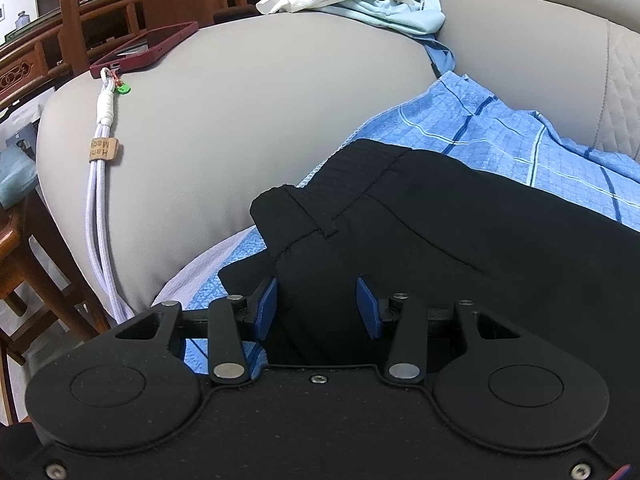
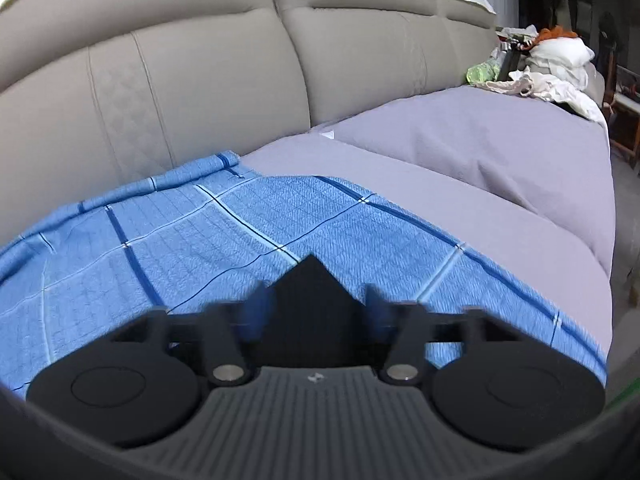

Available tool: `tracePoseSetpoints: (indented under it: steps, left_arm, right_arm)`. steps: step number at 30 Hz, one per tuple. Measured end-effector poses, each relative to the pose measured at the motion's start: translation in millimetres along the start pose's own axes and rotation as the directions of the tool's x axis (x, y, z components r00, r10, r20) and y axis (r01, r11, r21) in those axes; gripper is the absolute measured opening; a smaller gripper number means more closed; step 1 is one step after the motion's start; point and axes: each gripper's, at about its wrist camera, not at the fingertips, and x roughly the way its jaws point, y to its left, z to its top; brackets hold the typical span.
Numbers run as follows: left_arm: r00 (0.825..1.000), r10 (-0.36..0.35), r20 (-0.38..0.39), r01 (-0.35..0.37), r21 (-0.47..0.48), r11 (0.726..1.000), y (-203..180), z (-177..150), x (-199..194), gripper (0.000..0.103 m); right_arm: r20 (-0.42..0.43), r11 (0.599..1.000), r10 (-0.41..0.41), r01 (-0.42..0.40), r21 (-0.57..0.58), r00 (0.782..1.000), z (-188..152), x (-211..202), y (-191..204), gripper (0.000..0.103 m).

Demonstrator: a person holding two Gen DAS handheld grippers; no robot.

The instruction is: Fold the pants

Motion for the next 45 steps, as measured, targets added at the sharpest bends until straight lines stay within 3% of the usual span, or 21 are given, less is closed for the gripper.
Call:
tracePoseSetpoints:
  steps: [7,11,14,22,24,27,31,35,39,45]
  left_arm:
    - [0.992,-0.084,0.095,0.081,0.036,0.996,-6.5,-5.2,-36.2,0.052]
    - [0.971,-0.182,0.156,0.164,0.119,0.979,-18.5,-7.6,-64.4,0.062]
    - [0.951,-0.269,0.154,0.24,0.183,0.953,-30.7,-12.3,-76.4,0.068]
    - [0.887,-0.454,0.082,0.402,0.342,0.849,-70.8,-38.4,-106.3,0.073]
    - [0.883,-0.465,0.07,0.414,0.353,0.839,-80.0,-43.6,-108.4,0.073]
    - [0.887,-0.459,0.046,0.417,0.349,0.839,-86.7,-48.7,-107.8,0.073]
    - [0.895,-0.446,0.022,0.414,0.336,0.846,-82.7,-47.4,-100.6,0.074]
    - [0.91,-0.413,0.025,0.381,0.34,0.86,-75.4,-47.8,-92.7,0.075]
    - [0.923,-0.386,0.012,0.362,0.321,0.875,-65.6,-48.4,-84.2,0.075]
    - [0.932,-0.363,-0.017,0.354,0.273,0.895,-48.9,-49.5,-71.2,0.078]
  right_arm:
    - [0.074,0.984,0.167,-0.161,-0.076,0.983,-30.7,-64.6,17.1,0.09]
    - [0.095,0.963,0.271,-0.268,-0.042,0.958,-50.7,-96.1,17.7,0.092]
    - [0.092,0.95,0.309,-0.312,0.018,0.947,-67.1,-113.0,5.6,0.092]
    - [0.074,0.973,0.174,-0.183,0.141,0.982,-98.5,-130.1,-56.6,0.093]
    - [0.065,0.971,0.138,-0.148,0.189,0.988,-102.3,-129.6,-74.9,0.093]
    - [0.042,0.957,0.127,-0.134,0.258,0.991,-104.5,-122.8,-99.8,0.093]
    - [-0.016,0.889,0.264,-0.237,0.393,0.964,-105.4,-102.0,-118.4,0.093]
    - [-0.022,0.884,0.29,-0.259,0.389,0.957,-103.4,-92.6,-110.6,0.093]
    - [-0.008,0.889,0.263,-0.239,0.39,0.965,-97.9,-87.8,-109.7,0.094]
    - [0.013,0.89,0.152,-0.142,0.433,0.988,-94.2,-80.8,-118.0,0.093]
